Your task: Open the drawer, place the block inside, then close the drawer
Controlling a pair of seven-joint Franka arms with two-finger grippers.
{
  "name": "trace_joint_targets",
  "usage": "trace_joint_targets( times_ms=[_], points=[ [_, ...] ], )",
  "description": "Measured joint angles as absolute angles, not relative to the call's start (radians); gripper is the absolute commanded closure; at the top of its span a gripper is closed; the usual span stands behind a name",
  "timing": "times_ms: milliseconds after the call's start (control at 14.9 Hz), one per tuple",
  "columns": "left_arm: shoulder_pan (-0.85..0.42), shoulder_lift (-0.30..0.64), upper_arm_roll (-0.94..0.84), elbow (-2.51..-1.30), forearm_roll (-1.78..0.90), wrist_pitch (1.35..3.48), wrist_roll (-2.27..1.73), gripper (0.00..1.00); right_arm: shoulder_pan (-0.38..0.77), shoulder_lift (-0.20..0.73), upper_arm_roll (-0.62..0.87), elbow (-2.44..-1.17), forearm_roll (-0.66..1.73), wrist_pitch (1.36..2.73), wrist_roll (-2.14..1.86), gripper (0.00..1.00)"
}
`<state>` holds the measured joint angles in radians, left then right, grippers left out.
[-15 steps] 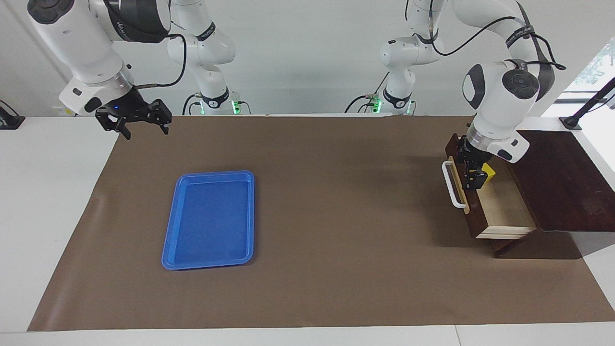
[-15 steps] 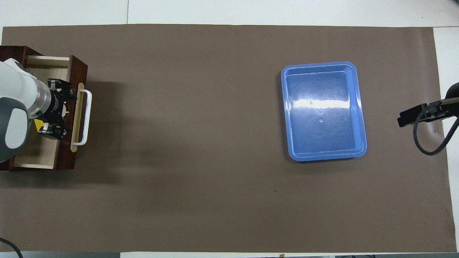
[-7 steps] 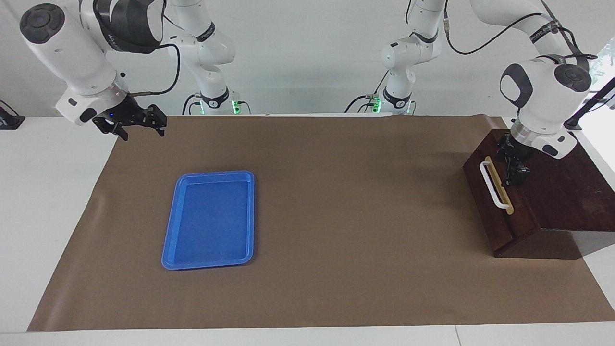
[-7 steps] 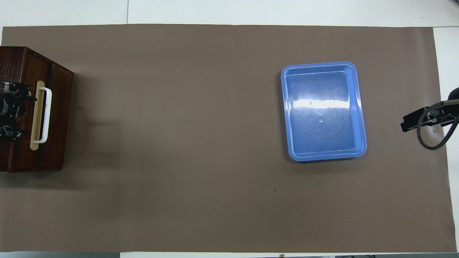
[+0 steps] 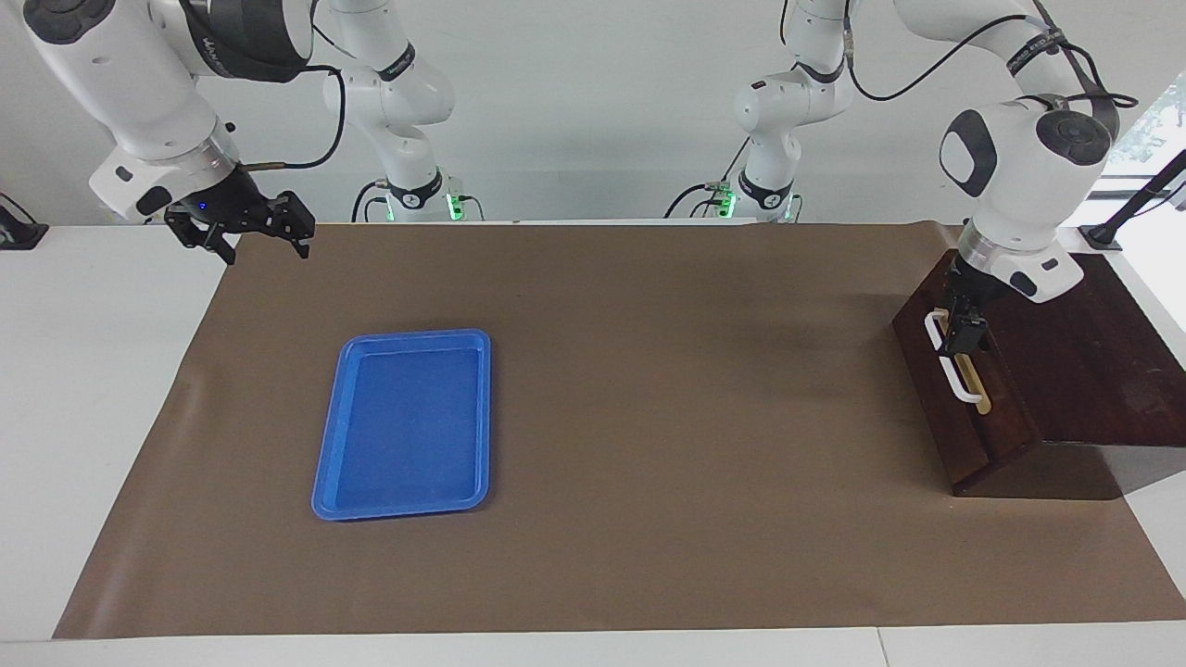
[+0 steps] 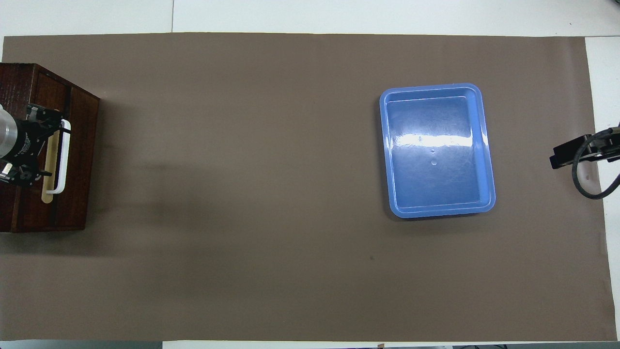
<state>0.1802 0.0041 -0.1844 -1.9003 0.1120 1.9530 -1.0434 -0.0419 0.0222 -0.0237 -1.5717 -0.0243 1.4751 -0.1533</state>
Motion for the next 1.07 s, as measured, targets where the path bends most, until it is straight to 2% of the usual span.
trace_joint_targets(
  times_ms=[469,1072],
  points=[
    [0.060,-0.017,-0.188,-1.817,0.090,1.681,-0.433,0.00,-0.038,0.022,-0.022,-1.569,-0.024,1.475,-0.152,0.00],
    [-0.006,-0.008,-0.154,-1.743,0.033,1.575,-0.206,0.00,-0.037,0.022,-0.022,-1.568,-0.024,1.475,-0.151,0.00]
  ],
)
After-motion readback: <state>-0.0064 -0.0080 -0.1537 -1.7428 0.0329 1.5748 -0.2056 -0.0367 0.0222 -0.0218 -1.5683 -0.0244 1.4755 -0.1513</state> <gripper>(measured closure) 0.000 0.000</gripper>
